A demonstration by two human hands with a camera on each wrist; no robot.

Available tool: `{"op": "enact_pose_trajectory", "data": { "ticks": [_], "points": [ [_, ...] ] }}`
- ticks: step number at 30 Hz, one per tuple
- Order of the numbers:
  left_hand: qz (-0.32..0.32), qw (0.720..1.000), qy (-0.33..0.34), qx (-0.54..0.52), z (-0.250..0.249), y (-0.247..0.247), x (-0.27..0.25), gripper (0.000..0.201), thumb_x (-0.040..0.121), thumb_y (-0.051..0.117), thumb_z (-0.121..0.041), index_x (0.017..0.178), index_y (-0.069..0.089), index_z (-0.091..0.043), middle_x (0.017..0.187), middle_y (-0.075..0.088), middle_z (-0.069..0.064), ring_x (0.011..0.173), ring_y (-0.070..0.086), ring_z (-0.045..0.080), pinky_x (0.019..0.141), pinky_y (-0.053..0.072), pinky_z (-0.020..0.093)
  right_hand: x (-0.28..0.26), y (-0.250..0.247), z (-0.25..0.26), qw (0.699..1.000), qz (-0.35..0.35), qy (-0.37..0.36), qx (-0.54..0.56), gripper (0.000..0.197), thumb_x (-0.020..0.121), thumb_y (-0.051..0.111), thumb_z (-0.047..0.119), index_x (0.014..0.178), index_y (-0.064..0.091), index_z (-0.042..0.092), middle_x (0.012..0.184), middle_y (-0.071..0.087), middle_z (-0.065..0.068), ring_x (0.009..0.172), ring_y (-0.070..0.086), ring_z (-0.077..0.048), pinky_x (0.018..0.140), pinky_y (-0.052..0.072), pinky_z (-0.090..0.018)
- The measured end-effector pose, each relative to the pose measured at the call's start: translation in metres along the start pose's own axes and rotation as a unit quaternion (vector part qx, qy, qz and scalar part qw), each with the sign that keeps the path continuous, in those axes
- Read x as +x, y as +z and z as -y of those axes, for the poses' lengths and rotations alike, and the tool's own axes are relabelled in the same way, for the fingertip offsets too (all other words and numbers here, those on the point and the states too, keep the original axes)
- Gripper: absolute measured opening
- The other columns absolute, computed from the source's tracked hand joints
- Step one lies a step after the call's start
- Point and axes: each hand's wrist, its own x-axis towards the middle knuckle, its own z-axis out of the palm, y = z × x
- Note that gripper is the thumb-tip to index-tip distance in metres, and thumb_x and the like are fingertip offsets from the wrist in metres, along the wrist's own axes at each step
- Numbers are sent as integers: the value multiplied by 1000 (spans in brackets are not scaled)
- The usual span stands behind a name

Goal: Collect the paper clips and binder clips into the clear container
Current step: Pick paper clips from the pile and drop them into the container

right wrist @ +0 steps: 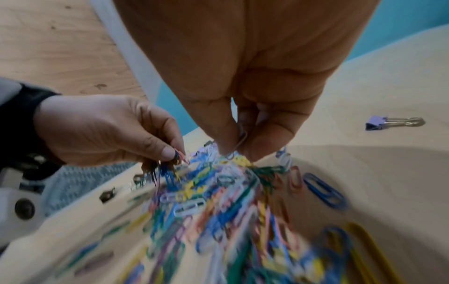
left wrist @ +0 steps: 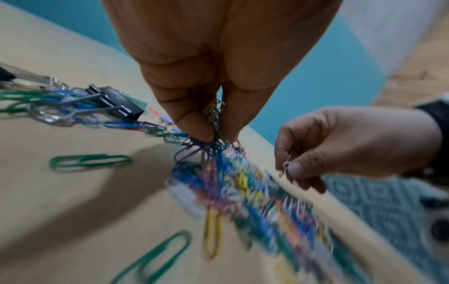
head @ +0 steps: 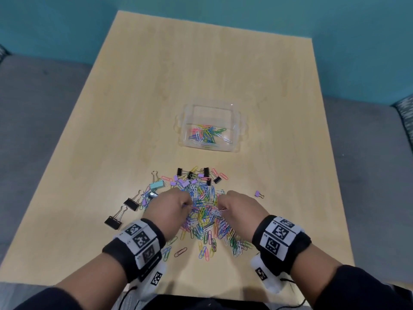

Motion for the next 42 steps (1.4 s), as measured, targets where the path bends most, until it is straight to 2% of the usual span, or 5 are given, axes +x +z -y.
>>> {"op": "enact_pose_trajectory", "data": {
  "ticks": [9,18,22,30,42],
  "points": [
    [-36,963,-55,-263,-32,-81,72,8,78,69,-1,73,68,-8,63,68,11,50,58,18,57,54,36,67,-97,-6,962,-92,51,253,10,85,60,9,77,60,15,56,57,3,44,53,-13,49,50,-33],
    [-108,974,-21,-199,-55,-98,133,20,82,68,-24,102,67,-18,99,66,-1,85,64,19,83,51,34,112,-132,-5,981,-182,56,42,35,88,55,21,124,55,20,116,57,-6,101,56,-26,83,48,-35],
    [-118,990,65,-48,-23,-79,65,20,86,62,-30,105,66,-24,100,59,-2,89,58,15,80,43,28,45,-92,-13,963,-202,-85,-155,23,79,52,5,101,58,13,97,54,-10,88,50,-32,63,47,-39],
    [184,937,249,163,20,34,-74,24,75,47,-42,94,62,-41,71,50,-12,60,53,8,51,45,16,-89,30,-29,952,18,-215,-217,14,69,48,37,78,50,26,84,53,0,78,45,-22,57,44,-30],
    [-35,982,42,179,8,33,-73,57,60,76,-34,111,53,-21,106,51,6,88,44,28,63,53,41,-51,40,3,984,-93,-60,-137,41,69,57,15,109,51,19,114,52,-7,102,51,-33,68,49,-41]
  ]
}}
